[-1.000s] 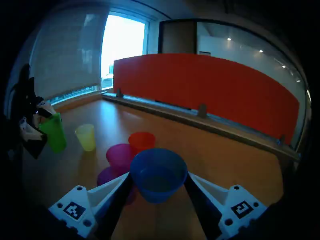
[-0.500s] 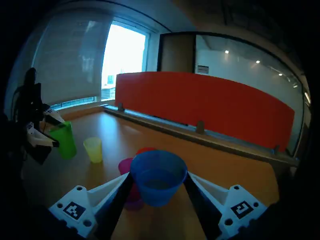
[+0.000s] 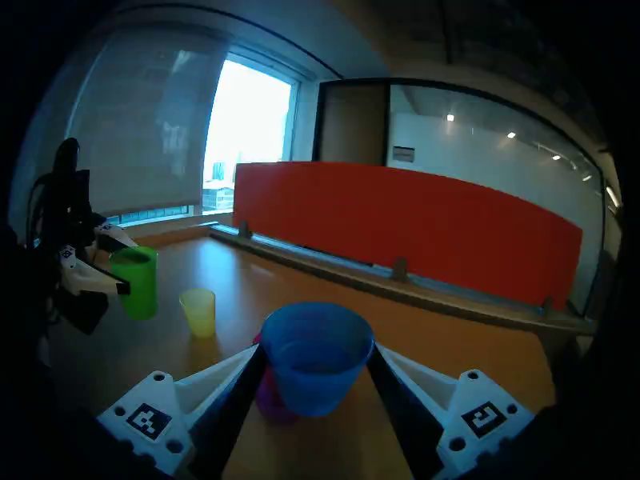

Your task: Pour water

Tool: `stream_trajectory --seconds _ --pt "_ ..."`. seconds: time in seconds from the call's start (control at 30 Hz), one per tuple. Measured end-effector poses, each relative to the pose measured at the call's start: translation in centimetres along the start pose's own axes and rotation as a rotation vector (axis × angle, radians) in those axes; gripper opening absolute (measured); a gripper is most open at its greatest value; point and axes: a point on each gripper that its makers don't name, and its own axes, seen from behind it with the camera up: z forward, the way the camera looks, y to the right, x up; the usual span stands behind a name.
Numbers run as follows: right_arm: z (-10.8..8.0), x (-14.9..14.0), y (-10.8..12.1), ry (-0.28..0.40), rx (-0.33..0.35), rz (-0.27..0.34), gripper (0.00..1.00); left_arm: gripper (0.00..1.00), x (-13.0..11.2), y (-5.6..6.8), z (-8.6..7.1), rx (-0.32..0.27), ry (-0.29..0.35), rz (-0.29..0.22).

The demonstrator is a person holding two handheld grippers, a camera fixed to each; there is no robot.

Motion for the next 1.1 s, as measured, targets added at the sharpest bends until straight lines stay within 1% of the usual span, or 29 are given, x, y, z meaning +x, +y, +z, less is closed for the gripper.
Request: stream_trajectory --seconds 0.4,0.57,0.77,0.9,1.0,1.1 --pt "-0.8 0.8 -1.7 0.038 -0.007 -0.030 0.90 0.87 0.2 0.5 -0.9 -0.002 0.012 0.001" --pt "-0.9 1.6 -2.5 0.067 -0.004 -0.022 0.90 0.87 0.1 0.7 -1.1 -0.004 0.012 0.004" --pt "-0.9 3.0 -3.4 0.123 0.005 -0.008 0.90 0.87 0.3 0.7 -1.2 -0.006 0.017 0.002" --pt "-1.1 4.2 -4.1 0.178 0.014 0.005 0.90 0.87 0.4 0.8 -1.2 -0.006 0.019 0.003" --pt "-1.1 4.7 -4.6 0.201 0.026 0.018 0.90 0.87 0.4 0.9 -1.3 -0.008 0.019 0.004" --pt "-1.1 5.2 -4.9 0.216 0.031 0.018 0.90 0.87 0.5 1.0 -1.4 -0.009 0.020 0.007"
